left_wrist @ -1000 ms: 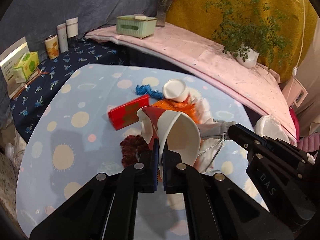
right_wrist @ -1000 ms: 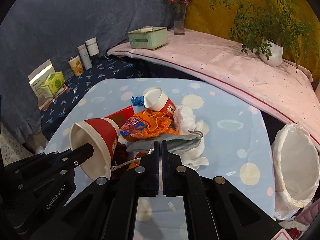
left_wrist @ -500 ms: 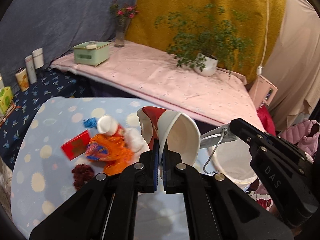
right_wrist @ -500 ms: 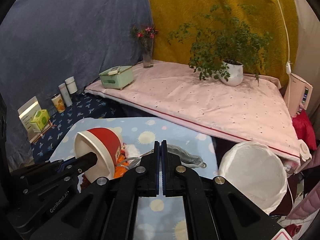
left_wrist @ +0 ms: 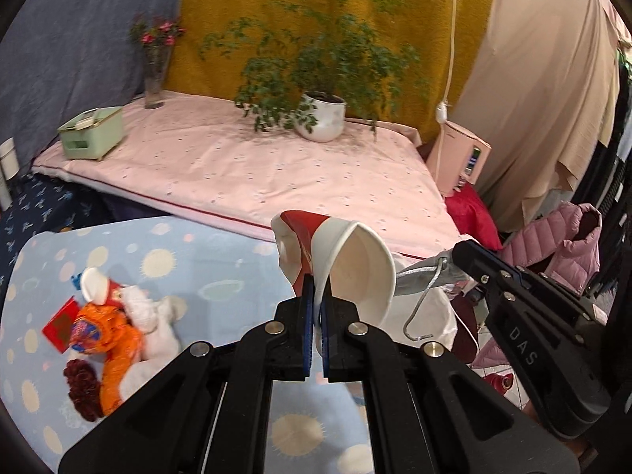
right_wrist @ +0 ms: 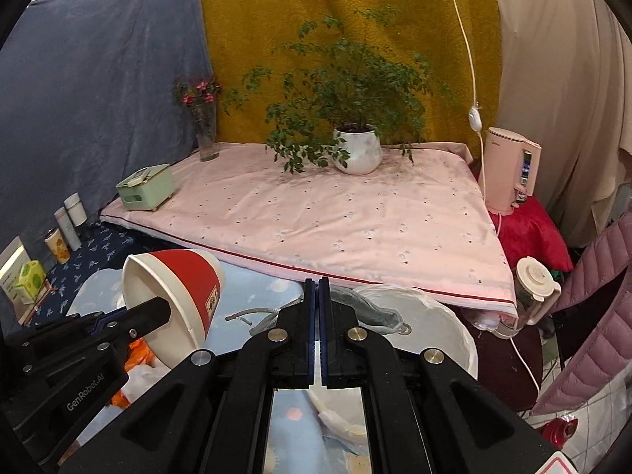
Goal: Collect trash
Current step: 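Carry the paper cup with the left tool over the bin and release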
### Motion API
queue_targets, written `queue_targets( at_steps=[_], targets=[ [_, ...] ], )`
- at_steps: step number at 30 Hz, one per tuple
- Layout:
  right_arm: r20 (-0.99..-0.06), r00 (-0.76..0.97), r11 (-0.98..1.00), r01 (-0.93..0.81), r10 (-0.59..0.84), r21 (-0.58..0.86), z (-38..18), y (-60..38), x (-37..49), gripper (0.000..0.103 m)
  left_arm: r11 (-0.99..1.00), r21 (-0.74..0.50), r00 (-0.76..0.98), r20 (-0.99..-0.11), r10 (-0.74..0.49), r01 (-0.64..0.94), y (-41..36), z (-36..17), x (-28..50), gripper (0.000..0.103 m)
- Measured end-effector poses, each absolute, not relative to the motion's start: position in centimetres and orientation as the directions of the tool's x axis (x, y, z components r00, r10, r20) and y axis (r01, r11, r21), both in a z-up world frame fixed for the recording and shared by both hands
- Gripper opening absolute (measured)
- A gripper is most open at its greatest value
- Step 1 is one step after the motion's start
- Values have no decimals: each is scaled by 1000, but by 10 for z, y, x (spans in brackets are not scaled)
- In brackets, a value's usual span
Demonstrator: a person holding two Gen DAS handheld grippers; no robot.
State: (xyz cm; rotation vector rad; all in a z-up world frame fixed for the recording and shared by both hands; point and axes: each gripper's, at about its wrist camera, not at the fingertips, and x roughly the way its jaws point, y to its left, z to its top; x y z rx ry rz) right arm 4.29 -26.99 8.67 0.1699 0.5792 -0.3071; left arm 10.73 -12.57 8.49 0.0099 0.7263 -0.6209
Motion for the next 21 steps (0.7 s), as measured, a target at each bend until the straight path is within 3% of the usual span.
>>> queue_targets(
  at_steps=[19, 21],
  targets=[
    [-641, 710, 878, 464, -293, 113, 37, -362, 40, 2, 732, -193, 455, -672, -584, 654, -222, 44, 113, 4],
    [-642, 706, 874, 473, -301, 110, 34, -365, 41, 3, 732, -193, 457, -670, -585, 654, -226, 42, 114, 10]
  ],
)
